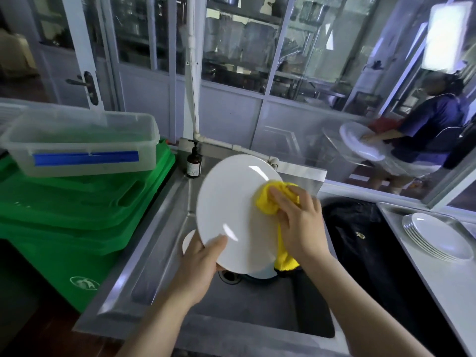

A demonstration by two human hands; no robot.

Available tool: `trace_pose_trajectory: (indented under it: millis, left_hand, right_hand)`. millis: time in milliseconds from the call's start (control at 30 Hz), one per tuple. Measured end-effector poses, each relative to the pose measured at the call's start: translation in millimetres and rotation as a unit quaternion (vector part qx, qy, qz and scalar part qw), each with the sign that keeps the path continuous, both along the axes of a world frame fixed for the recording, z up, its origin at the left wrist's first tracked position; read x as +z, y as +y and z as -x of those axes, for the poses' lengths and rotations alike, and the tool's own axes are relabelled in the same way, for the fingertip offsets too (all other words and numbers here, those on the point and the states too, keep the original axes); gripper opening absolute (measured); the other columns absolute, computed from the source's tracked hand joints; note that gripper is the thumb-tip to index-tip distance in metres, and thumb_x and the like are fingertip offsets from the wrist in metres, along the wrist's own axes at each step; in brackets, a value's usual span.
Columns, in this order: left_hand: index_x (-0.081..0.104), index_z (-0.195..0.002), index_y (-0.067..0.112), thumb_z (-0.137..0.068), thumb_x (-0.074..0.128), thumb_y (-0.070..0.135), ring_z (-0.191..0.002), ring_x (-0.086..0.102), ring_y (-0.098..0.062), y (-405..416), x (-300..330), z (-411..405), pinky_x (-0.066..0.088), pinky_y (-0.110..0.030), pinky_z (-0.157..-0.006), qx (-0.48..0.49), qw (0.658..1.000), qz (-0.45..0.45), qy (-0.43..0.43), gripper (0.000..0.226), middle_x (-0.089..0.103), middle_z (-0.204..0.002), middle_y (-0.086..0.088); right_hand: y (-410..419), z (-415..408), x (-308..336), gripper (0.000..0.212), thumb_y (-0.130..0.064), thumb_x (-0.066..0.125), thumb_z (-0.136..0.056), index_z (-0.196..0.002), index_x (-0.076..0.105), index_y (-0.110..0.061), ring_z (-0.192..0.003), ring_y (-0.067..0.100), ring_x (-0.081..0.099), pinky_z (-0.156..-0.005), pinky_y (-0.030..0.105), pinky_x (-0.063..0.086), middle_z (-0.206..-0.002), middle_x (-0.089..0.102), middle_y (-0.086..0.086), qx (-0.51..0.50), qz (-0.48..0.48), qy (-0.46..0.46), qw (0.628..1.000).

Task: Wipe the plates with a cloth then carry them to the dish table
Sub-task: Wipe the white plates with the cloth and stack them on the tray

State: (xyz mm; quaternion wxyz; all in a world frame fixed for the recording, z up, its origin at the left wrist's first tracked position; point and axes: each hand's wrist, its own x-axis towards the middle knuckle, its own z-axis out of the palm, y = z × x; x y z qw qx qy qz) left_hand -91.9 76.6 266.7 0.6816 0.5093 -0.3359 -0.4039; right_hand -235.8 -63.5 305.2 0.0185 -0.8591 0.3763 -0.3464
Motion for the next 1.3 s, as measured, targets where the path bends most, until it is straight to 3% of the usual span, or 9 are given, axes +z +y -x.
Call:
trace_pose_trajectory:
  millis: [200, 300, 500, 633, 733, 867, 1100, 1200, 1300]
  left_hand:
    - [0.055, -0.128, 0.029, -0.087, 0.048, 0.03, -0.108, 0.062, -0.011, -12.7, 23.5, 0.8, 0.051, -0.035, -0.091, -0.001, 0.988, -0.018, -0.155, 0.042, 0.069, -0.112, 0.01]
    - [0.048, -0.136, 0.014, -0.097, 0.048, 0.013, -0.103, 0.064, -0.018, -17.3, 25.5, -1.2, 0.052, -0.042, -0.09, 0.021, 0.98, -0.031, -0.197, 0.039, 0.068, -0.112, -0.002]
    - [0.049, -0.115, 0.029, -0.098, 0.046, 0.009, -0.08, 0.058, 0.002, -17.3, 26.1, 0.2, 0.042, -0.008, -0.07, 0.023, 0.951, -0.008, -0.308, 0.027, 0.062, -0.087, 0.028]
    - [0.04, -0.115, 0.047, -0.099, 0.044, 0.015, -0.075, 0.056, -0.005, -19.0, 28.8, 2.9, 0.048, -0.028, -0.071, 0.018, 0.933, 0.002, -0.36, 0.036, 0.062, -0.088, 0.016]
    - [0.036, -0.109, 0.052, -0.098, 0.046, 0.016, -0.067, 0.058, -0.014, -23.0, 32.0, 1.8, 0.05, -0.038, -0.059, 0.023, 0.915, 0.011, -0.404, 0.039, 0.063, -0.081, -0.004]
    - [0.04, -0.127, 0.03, -0.094, 0.05, 0.018, -0.051, 0.055, -0.019, -34.5, 43.6, -4.7, 0.04, -0.036, -0.045, 0.014, 0.845, 0.025, -0.534, 0.036, 0.051, -0.06, 0.006]
    - [0.04, -0.127, 0.033, -0.082, 0.057, 0.022, -0.092, 0.056, -0.018, -52.7, 54.0, -18.9, 0.024, -0.021, -0.059, 0.021, 0.782, 0.065, -0.619, 0.049, 0.061, -0.112, 0.003]
    - [0.051, -0.13, 0.02, -0.081, 0.059, 0.016, -0.112, 0.045, 0.003, -59.7, 50.7, -21.1, 0.029, -0.003, -0.084, 0.029, 0.824, 0.091, -0.558, 0.05, 0.052, -0.133, 0.007]
    - [0.048, -0.125, 0.027, -0.084, 0.066, 0.0, -0.105, 0.048, 0.019, -65.0, 41.9, -25.4, 0.037, 0.002, -0.082, 0.077, 0.946, 0.029, -0.314, 0.053, 0.051, -0.124, 0.02]
  right_hand:
    - [27.0, -31.1, 18.4, 0.048, -0.015, 0.053, -0.094, -0.141, 0.046, -0.024, -0.123, 0.038, 0.043, -0.102, 0.04, 0.037, -0.138, 0.043, 0.017, 0.064, -0.036, -0.108, 0.991]
    - [37.4, -36.7, 20.9, 0.047, -0.021, 0.05, -0.093, -0.138, 0.043, -0.032, -0.126, 0.023, 0.042, -0.105, 0.021, 0.031, -0.136, 0.043, 0.012, 0.113, -0.049, -0.16, 0.979]
    - [11.4, -33.6, 23.6, 0.048, -0.014, 0.049, -0.098, -0.143, 0.041, -0.028, -0.098, -0.02, 0.036, -0.084, -0.009, 0.02, -0.128, 0.041, -0.001, 0.002, -0.152, -0.274, 0.95]
    - [4.4, -35.2, 25.9, 0.048, -0.017, 0.045, -0.1, -0.146, 0.036, -0.028, -0.096, -0.033, 0.034, -0.082, -0.008, 0.023, -0.119, 0.043, -0.009, -0.039, -0.198, -0.317, 0.927]
    - [7.6, -37.0, 39.0, 0.045, -0.041, 0.046, -0.095, -0.14, 0.047, -0.033, -0.103, -0.018, 0.051, -0.091, 0.012, 0.039, -0.114, 0.059, -0.027, 0.01, -0.301, -0.419, 0.857]
    - [8.8, -29.4, 64.2, 0.065, -0.075, 0.059, -0.063, -0.112, 0.066, -0.032, -0.107, 0.016, 0.064, -0.097, 0.042, 0.048, -0.111, 0.07, -0.002, 0.03, -0.443, -0.478, 0.757]
    - [0.1, -2.7, 76.4, 0.039, -0.012, 0.056, -0.083, -0.118, 0.056, 0.005, -0.102, 0.045, 0.063, -0.092, 0.058, 0.047, -0.114, 0.064, 0.028, 0.012, -0.539, -0.533, 0.652]
    - [0.4, 4.4, 72.8, 0.027, -0.007, 0.054, -0.084, -0.107, 0.061, 0.004, -0.086, 0.039, 0.065, -0.085, 0.054, 0.05, -0.1, 0.065, 0.025, 0.008, -0.52, -0.547, 0.656]
    - [-3.4, 13.6, 69.0, 0.024, -0.011, 0.054, -0.085, -0.105, 0.064, -0.002, -0.094, 0.039, 0.063, -0.094, 0.056, 0.046, -0.105, 0.065, 0.024, 0.034, -0.531, -0.564, 0.632]
